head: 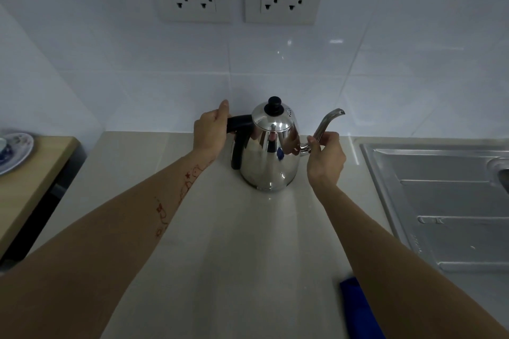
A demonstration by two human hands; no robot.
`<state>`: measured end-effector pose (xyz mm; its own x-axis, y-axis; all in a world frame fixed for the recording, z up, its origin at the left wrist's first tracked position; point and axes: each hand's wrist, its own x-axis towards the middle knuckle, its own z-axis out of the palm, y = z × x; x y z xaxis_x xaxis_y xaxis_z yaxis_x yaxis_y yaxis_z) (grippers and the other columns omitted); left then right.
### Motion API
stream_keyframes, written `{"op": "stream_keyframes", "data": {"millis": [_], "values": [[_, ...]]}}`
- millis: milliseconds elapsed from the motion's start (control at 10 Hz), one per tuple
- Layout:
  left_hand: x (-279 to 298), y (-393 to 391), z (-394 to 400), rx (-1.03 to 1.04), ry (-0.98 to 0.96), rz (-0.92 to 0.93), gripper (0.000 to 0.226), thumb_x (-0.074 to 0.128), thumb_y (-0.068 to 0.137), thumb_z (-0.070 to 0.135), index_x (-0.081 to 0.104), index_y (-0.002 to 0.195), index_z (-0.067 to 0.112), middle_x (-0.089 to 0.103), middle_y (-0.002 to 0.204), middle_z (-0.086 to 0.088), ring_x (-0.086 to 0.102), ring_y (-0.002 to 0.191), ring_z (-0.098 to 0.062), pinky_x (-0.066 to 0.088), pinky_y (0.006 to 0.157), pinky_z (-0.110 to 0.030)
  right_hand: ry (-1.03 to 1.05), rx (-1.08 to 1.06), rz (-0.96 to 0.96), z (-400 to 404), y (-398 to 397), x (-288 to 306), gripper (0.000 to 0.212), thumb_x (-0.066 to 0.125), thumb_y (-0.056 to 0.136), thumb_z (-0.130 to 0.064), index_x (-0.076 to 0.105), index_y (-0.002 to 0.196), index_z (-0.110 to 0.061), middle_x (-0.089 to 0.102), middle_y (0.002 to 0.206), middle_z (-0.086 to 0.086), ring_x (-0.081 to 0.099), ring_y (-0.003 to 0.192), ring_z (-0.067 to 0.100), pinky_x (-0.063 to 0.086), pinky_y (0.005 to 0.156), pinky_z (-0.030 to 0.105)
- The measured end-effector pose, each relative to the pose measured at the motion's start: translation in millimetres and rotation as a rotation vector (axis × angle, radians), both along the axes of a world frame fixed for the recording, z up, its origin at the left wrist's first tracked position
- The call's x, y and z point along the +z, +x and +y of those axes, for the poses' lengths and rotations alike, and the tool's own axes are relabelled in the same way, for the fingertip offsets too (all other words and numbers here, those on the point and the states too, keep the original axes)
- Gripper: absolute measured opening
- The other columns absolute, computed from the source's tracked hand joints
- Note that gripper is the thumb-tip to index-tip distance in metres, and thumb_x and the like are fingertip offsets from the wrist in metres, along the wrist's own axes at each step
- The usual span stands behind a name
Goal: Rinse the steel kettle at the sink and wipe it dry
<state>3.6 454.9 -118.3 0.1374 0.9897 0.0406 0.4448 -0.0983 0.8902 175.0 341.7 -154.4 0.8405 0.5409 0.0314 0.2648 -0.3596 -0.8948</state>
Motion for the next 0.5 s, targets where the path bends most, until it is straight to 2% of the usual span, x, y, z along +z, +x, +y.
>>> {"op": "stream_keyframes", "data": {"millis": [100,200,300,400,500], "values": [[-2,-3,-6,-0.005,0.024,0.064,0.051,0.027,0.104,0.046,0.058,0.099,0.006,0.055,0.077,0.000,0.054,0.071,-0.015,0.042,0.065,-0.028,-0.019,0.042,0.055,-10,-4,-1,0.038,0.058,0.095,-0.029,0.049,0.125,-0.007,0.061,0.123,0.010,0.059,0.109,0.025,0.047,0.089,0.036],[0,-9,-18,0.015,0.051,0.178,0.054,0.028,0.102,0.050,0.050,0.119,0.004,0.058,0.113,-0.013,0.055,0.107,-0.032,0.045,0.091,-0.045,-0.071,0.133,0.016,-26,-10,6,0.048,0.058,0.095,-0.036,0.046,0.131,-0.007,0.058,0.130,0.013,0.056,0.118,0.029,0.046,0.094,0.038],[9,-14,-38,0.011,0.060,0.326,0.064,0.028,0.103,0.047,0.034,0.144,-0.001,0.041,0.146,-0.019,0.039,0.133,-0.032,0.033,0.109,-0.043,-0.206,0.286,-0.054,-48,-14,26,0.054,0.052,0.096,-0.044,0.044,0.134,-0.007,0.057,0.130,0.014,0.054,0.118,0.031,0.042,0.087,0.035],[29,-18,-63,-0.001,0.085,0.423,0.066,0.027,0.103,0.045,0.029,0.147,-0.004,0.035,0.151,-0.023,0.032,0.140,-0.034,0.026,0.116,-0.044,-0.381,0.441,-0.169,-70,-13,54,0.063,0.047,0.093,-0.054,0.040,0.138,-0.011,0.055,0.133,0.016,0.048,0.124,0.033,0.044,0.093,0.044],[49,-18,-93,-0.015,0.084,0.467,0.068,0.026,0.103,0.046,0.023,0.151,-0.001,0.031,0.155,-0.022,0.027,0.144,-0.034,0.021,0.118,-0.046,-0.501,0.533,-0.320,-97,-13,84,0.063,0.046,0.093,-0.053,0.039,0.139,-0.010,0.053,0.135,0.016,0.044,0.126,0.033,0.038,0.100,0.044]]}}
